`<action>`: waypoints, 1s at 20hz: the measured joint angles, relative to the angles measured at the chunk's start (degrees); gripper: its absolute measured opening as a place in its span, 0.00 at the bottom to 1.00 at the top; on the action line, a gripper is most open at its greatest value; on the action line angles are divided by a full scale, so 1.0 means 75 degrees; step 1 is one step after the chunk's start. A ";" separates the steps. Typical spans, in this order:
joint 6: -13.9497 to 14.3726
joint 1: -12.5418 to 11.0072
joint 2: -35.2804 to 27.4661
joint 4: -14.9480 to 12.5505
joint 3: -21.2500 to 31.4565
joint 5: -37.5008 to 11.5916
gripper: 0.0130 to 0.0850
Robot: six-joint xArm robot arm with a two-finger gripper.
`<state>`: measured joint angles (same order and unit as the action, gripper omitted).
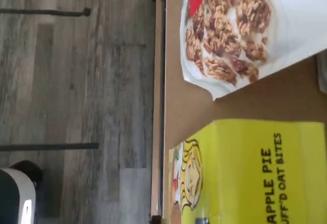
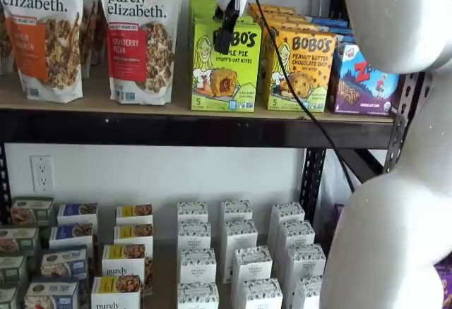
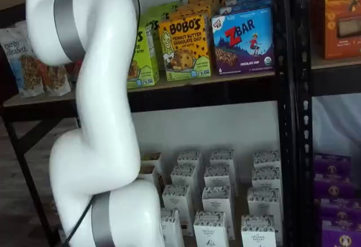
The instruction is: Pick the green box on the top shelf, the fourth from the left
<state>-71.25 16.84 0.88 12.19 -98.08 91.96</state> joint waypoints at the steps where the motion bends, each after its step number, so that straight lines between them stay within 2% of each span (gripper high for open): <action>1: 0.0001 0.0001 -0.0014 -0.0012 -0.0022 0.0031 0.72; 8: 0.0044 0.0049 -0.0063 -0.0120 -0.0111 0.0109 0.72; 9: 0.0051 0.0058 -0.0056 -0.0135 -0.0100 0.0094 0.67; 12: 0.0065 0.0074 -0.0035 -0.0144 -0.0066 0.0039 0.61; 15: 0.0069 0.0076 -0.0028 -0.0127 -0.0060 0.0015 0.50; 20: 0.0083 0.0084 -0.0053 -0.0131 -0.0121 0.0056 0.50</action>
<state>-70.64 17.47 0.48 11.21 -98.99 92.38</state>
